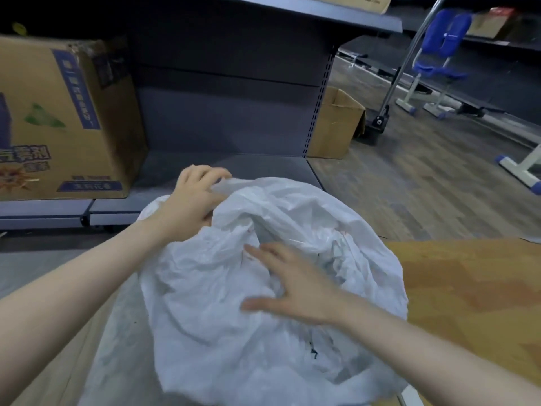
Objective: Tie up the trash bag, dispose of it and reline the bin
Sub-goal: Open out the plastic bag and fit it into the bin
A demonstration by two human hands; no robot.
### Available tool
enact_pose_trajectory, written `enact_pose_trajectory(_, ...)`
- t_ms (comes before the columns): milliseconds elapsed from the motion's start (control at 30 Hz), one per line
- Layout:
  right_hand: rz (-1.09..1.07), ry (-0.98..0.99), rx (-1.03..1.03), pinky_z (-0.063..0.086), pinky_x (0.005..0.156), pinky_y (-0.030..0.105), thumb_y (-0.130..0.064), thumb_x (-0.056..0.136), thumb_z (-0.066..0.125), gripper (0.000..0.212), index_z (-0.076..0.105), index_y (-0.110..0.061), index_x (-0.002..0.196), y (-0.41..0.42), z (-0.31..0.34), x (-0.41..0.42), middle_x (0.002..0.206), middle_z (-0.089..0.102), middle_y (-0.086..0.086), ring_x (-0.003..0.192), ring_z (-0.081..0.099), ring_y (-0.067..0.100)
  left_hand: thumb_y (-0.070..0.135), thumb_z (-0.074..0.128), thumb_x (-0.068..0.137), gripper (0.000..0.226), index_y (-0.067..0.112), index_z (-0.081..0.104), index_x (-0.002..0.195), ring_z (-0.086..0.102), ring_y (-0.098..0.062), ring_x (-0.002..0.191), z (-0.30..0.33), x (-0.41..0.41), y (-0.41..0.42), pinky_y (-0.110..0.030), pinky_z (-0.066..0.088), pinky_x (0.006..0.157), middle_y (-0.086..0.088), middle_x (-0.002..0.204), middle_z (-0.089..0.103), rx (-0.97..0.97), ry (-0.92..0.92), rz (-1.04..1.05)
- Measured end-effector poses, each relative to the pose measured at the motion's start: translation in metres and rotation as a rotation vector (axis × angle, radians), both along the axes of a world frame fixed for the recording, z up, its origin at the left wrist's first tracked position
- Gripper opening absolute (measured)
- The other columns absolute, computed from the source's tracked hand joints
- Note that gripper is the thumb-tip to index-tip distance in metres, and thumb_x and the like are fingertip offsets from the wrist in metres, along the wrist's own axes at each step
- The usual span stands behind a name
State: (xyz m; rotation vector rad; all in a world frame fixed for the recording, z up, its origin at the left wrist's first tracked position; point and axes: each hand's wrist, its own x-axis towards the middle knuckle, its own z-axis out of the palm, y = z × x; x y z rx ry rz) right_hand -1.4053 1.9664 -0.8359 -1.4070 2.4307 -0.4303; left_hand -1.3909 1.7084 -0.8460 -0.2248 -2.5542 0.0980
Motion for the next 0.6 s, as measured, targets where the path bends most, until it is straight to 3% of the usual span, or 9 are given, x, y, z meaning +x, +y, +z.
enact_pose_trajectory(67,0.042,-0.212,0.224,0.027,0.114,0.038,-0.060,0.085,0.051,0.088,-0.006,-0.038,0.149,-0.005,-0.011,0.027,0.160,0.000,-0.001,0.142,0.027,0.024,0.026,0.067,0.066,0.035,0.022,0.070,0.100,0.053,-0.029,0.094,-0.008,-0.002,-0.002,-0.037,0.035,0.083,-0.006,0.111,0.060,-0.164,-0.076,-0.018)
enact_pose_trajectory(133,0.121,-0.142,0.260,0.037,0.103,0.041,-0.030,0.094,0.049,0.084,-0.015,-0.037,0.147,-0.004,-0.020,0.053,0.159,-0.014,0.003,0.134,0.037,0.036,0.033,0.070,0.076,0.051,0.026,0.058,0.125,0.058,-0.025,0.095,-0.019,-0.002,-0.001,-0.034,0.045,0.078,0.001,0.116,0.059,-0.199,-0.235,0.083)
enact_pose_trajectory(200,0.193,-0.013,0.266,0.039,0.076,0.040,-0.006,0.090,0.047,0.090,-0.016,-0.032,0.148,-0.004,-0.027,0.067,0.158,-0.020,0.007,0.116,0.050,0.042,0.037,0.052,0.092,0.056,0.027,0.034,0.144,0.053,-0.021,0.108,-0.028,-0.003,0.001,-0.030,0.046,0.083,0.006,0.130,0.050,-0.169,-0.367,0.186)
enact_pose_trajectory(267,0.259,0.000,0.272,0.032,0.059,0.035,0.001,0.089,0.043,0.092,-0.022,-0.033,0.145,-0.004,-0.030,0.074,0.158,-0.019,0.006,0.100,0.056,0.044,0.037,0.041,0.097,0.056,0.024,0.023,0.148,0.048,-0.020,0.112,-0.031,-0.002,0.001,-0.029,0.046,0.085,0.005,0.135,0.045,-0.161,-0.492,0.277)
enact_pose_trajectory(300,0.288,-0.026,0.254,0.031,0.055,0.034,0.000,0.090,0.043,0.096,-0.029,-0.039,0.140,-0.002,-0.031,0.075,0.159,-0.017,0.003,0.101,0.056,0.045,0.037,0.040,0.097,0.056,0.023,0.022,0.148,0.047,-0.020,0.112,-0.031,-0.003,0.003,-0.029,0.046,0.086,0.005,0.136,0.044,-0.158,-0.540,0.309)
enact_pose_trajectory(367,0.325,-0.081,0.225,0.043,0.075,0.038,-0.004,0.089,0.049,0.101,-0.032,-0.047,0.133,0.002,-0.030,0.072,0.160,-0.008,-0.004,0.116,0.049,0.045,0.037,0.041,0.096,0.047,0.023,0.035,0.140,0.049,-0.020,0.112,-0.036,-0.002,0.007,-0.028,0.043,0.085,0.004,0.131,0.048,-0.093,-0.714,0.369)
enact_pose_trajectory(433,0.324,-0.111,0.199,0.041,0.091,0.032,-0.003,0.085,0.053,0.099,-0.016,-0.042,0.145,0.006,-0.024,0.063,0.160,0.002,-0.009,0.121,0.047,0.041,0.028,0.042,0.097,0.017,0.019,0.056,0.102,0.051,-0.020,0.094,-0.042,0.001,0.014,-0.029,0.040,0.080,0.000,0.100,0.056,0.169,-0.923,0.405)
enact_pose_trajectory(500,0.337,-0.116,0.189,0.033,0.084,0.022,-0.004,0.083,0.056,0.095,-0.002,-0.040,0.149,0.009,-0.018,0.053,0.159,0.011,-0.012,0.122,0.047,0.033,0.017,0.050,0.093,0.022,0.017,0.050,0.070,0.044,-0.018,0.075,-0.040,0.006,0.013,-0.028,0.038,0.071,0.002,0.074,0.049,0.657,-0.973,0.342)
enact_pose_trajectory(600,0.349,-0.150,0.065,0.036,0.095,0.023,-0.039,0.091,0.055,0.063,0.024,-0.039,0.146,0.014,-0.012,0.045,0.153,0.030,-0.015,0.131,0.042,0.012,0.009,0.063,0.084,0.007,0.012,0.068,0.079,0.052,-0.012,0.072,-0.024,0.001,0.001,-0.023,0.041,0.066,0.002,0.078,0.062,1.091,-0.594,0.266)
